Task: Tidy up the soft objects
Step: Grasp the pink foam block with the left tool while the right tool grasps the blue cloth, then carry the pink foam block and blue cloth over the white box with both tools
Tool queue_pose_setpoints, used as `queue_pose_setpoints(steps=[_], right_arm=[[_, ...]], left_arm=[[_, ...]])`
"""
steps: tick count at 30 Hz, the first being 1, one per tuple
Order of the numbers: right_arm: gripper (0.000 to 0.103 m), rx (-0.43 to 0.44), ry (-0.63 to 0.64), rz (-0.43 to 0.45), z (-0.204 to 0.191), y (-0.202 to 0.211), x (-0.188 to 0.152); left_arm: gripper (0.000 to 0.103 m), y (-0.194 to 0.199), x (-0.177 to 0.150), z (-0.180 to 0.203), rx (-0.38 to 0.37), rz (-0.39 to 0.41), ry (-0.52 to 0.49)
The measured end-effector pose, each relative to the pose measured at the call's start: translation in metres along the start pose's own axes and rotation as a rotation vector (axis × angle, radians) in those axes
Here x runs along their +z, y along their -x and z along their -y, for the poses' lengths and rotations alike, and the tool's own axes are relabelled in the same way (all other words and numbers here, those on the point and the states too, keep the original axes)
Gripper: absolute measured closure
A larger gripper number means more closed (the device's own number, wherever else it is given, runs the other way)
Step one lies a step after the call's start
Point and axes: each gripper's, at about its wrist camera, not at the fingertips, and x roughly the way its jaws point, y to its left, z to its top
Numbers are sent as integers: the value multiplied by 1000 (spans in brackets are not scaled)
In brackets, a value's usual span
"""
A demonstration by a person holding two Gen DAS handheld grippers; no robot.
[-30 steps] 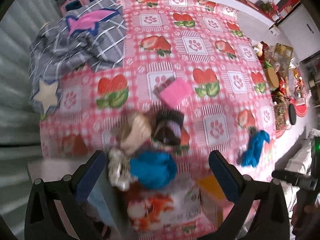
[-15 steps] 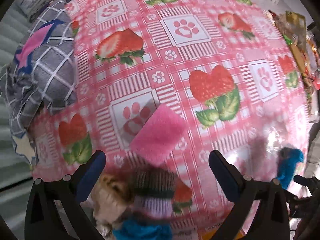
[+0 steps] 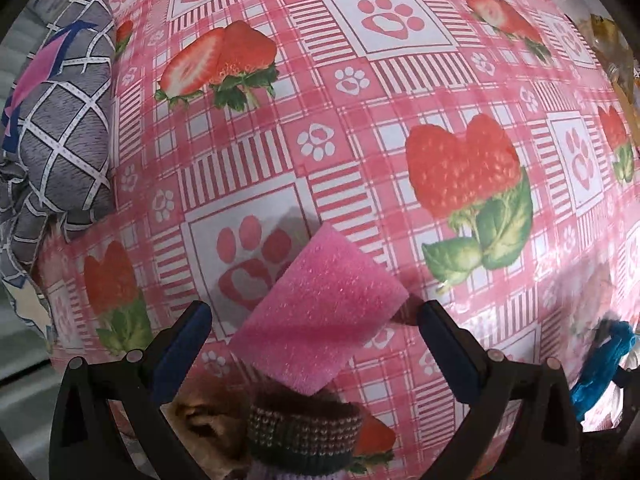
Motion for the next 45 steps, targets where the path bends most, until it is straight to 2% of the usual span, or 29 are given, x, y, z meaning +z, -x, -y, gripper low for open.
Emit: queue_pose_setpoints(steps=[1, 4, 8, 10, 13, 15, 16, 17, 18, 19, 21, 23, 27, 33, 36, 40, 45], right_arm=[[0, -1, -2, 3, 1, 0, -2], [0, 0, -1, 4, 3, 2, -7], [0, -2, 3, -15, 5, 3, -13], [1, -7, 4, -20, 0, 0, 1], [18, -6, 6, -8, -1, 9, 0], [42, -3, 12, 9, -2, 15, -1], [48, 1, 12, 19, -1, 19, -2], [62, 9, 6, 27, 1, 21, -2], [70, 25, -7, 32, 5, 23, -2], [71, 57, -26, 34, 9, 24, -2], [78, 107, -59, 34, 18, 26, -2], [78, 168, -86, 55, 26, 31, -3], [78, 232, -114, 84, 36, 47, -8], [78, 271, -149, 107, 46, 66, -14], [78, 293, -164, 111, 49, 76, -21], [78, 297, -177, 125, 47, 81, -40], [78, 310, -212, 125, 50, 87, -55]], left_arm=[[0, -1, 1, -1, -9, -3, 4], [0, -8, 3, -13, -99, -38, 67], [0, -10, 7, -12, -92, -52, 35], [1, -12, 9, -5, -88, -74, 14], [10, -6, 6, 3, -82, -48, -9], [18, -1, 4, 8, -86, -28, -24], [25, 1, 4, 10, -87, -23, -25], [31, 3, 3, 11, -85, -17, -26], [41, 8, 3, 13, -79, -1, -33], [41, 11, 3, 16, -68, 9, -39], [42, 20, 4, 19, -62, 44, -43], [42, 31, -1, 21, -63, 72, -41], [42, 59, -5, 25, -91, 128, -36], [42, 102, -18, 36, -146, 208, -75], [42, 119, -34, 40, -171, 235, -94], [41, 130, -44, 48, -198, 259, -123], [41, 163, -76, 62, -243, 293, -152]])
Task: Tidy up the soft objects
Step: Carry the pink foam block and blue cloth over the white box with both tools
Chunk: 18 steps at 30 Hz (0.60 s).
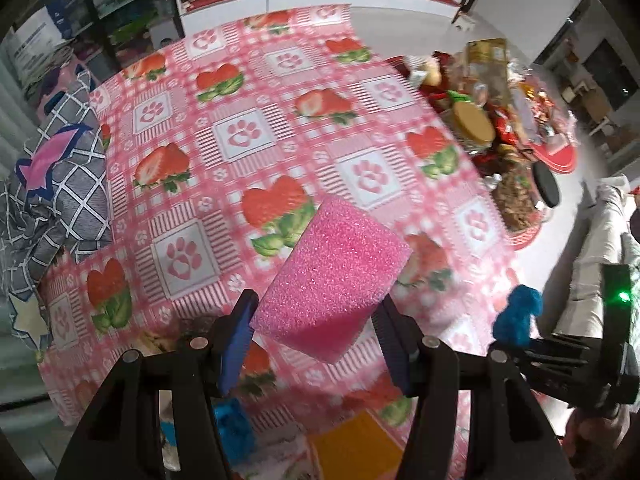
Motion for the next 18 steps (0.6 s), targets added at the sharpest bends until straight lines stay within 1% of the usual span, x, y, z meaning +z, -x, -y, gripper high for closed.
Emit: queue_pose_setpoints(steps=[3, 9, 11, 14, 18], right_arm=[[78, 4, -16, 4, 3, 7, -9], [78, 25, -27, 10, 5, 23, -27], [78, 19, -20, 16, 4, 29, -33], [78, 4, -9, 24, 4, 37, -42], [78, -19, 8, 33, 3, 47, -55]], left_arm=[[41, 13, -10, 16, -16, 18, -36], [41, 34, -34, 56, -93, 24, -102], [41, 40, -41, 68, -104, 27, -129], [41, 53, -56, 92, -138, 31, -196], [41, 67, -76, 112, -182, 24, -256]])
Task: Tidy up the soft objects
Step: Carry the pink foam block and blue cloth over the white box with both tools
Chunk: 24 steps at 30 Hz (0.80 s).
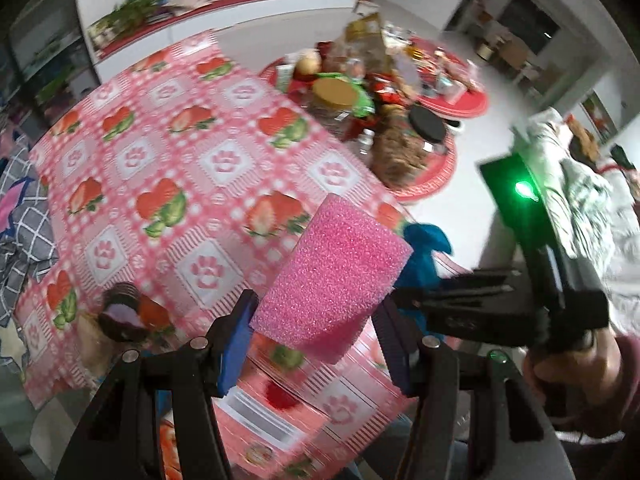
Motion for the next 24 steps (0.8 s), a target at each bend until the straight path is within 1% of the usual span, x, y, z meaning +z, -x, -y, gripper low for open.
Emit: queue_pose_setpoints(steps=[5, 9, 13, 17, 24], right_arm=[[78, -36, 42, 3, -7, 7, -19], [78, -63, 74, 1, -14, 8, -39], [78, -81, 106, -10, -23, 7, -58], [78, -86, 145, -27, -37, 5, -80], [78, -91, 225, -53, -66, -1, -108]], left_arm=[[41, 13, -28, 26, -34, -24, -62], [41, 21, -55, 37, -44, -50, -90], [41, 30, -83, 41, -46, -63, -97], [41, 39, -106, 35, -38, -68, -65], [41, 58, -142, 7, -1, -53, 35]])
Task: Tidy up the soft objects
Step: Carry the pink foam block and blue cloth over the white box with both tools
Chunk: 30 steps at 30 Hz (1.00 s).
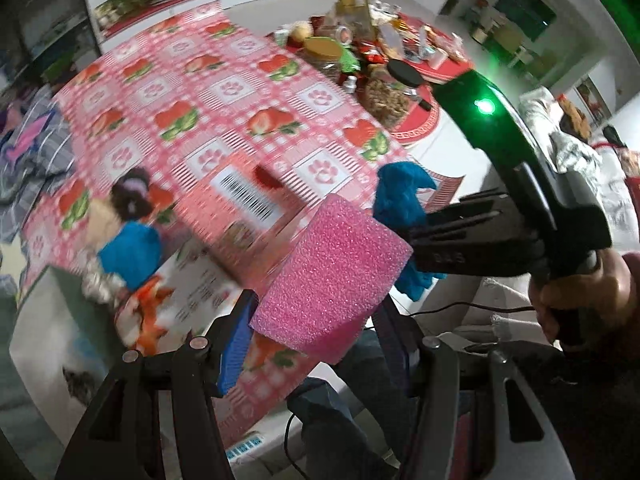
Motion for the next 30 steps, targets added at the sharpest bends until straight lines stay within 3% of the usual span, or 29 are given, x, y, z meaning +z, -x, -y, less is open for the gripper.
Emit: queue_pose_setpoints(steps=[30], right_arm=[[78, -18, 477, -75, -150, -10, -38]], left_arm=[[41, 63, -108, -113, 165, 161, 490]])
